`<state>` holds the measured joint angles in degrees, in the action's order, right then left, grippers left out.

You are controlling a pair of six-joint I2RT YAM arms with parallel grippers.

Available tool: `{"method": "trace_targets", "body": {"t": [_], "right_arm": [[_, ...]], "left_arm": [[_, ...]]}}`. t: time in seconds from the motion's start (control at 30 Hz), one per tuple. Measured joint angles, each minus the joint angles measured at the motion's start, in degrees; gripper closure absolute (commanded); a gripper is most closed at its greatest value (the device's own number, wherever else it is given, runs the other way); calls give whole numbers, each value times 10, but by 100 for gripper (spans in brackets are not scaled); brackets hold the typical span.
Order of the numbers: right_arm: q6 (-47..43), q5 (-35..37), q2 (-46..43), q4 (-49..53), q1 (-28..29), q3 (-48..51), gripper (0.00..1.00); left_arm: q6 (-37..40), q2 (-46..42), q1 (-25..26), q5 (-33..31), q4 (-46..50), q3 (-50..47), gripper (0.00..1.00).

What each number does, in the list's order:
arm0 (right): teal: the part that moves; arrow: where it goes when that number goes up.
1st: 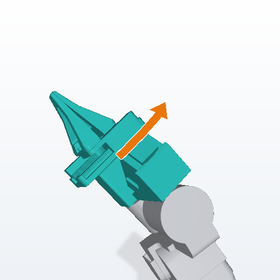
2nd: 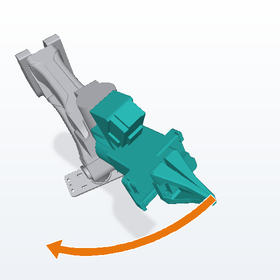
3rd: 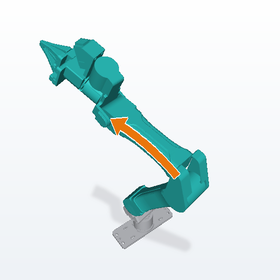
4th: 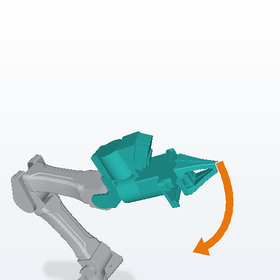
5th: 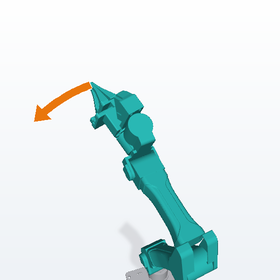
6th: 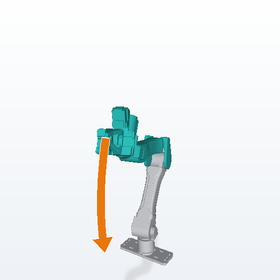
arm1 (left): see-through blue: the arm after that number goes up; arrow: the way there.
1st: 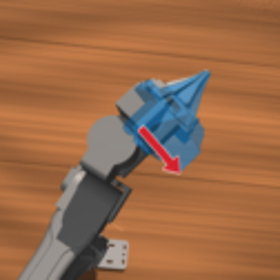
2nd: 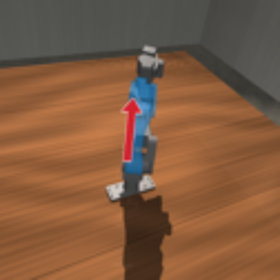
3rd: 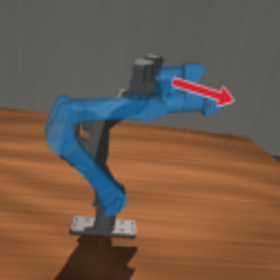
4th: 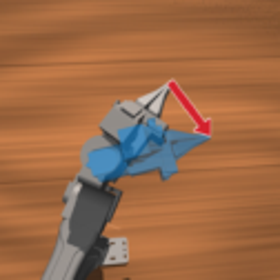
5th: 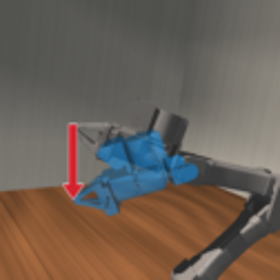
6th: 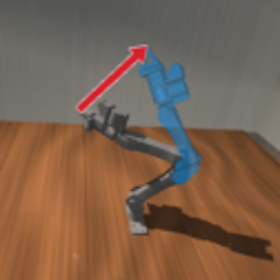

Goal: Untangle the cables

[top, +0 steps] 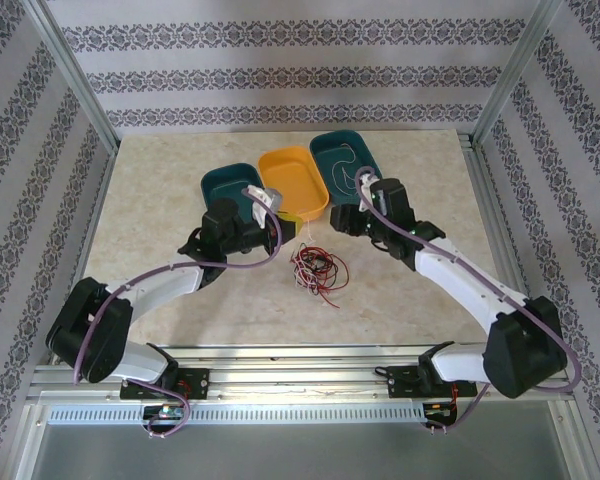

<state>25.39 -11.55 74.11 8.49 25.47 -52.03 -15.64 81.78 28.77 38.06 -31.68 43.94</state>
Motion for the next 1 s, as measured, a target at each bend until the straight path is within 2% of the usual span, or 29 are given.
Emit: {"method": "trace_targets", "body": {"t": [0.23,0.53,0.7,1.0], "right_arm": [[-3,-32,-52,-58,42,64,46],[-18,-44,-48,-87,75,79,45],[-28,-43,-12,-87,101,79,48],[-26,-18,15,-101,101,75,57]], "left_arm": [[2,36,-18,64,25,30,100],[16,38,-18,82,49,57,100],[17,38,-18,83,56,61,100],[8,39,-18,91,55,63,100]]}}
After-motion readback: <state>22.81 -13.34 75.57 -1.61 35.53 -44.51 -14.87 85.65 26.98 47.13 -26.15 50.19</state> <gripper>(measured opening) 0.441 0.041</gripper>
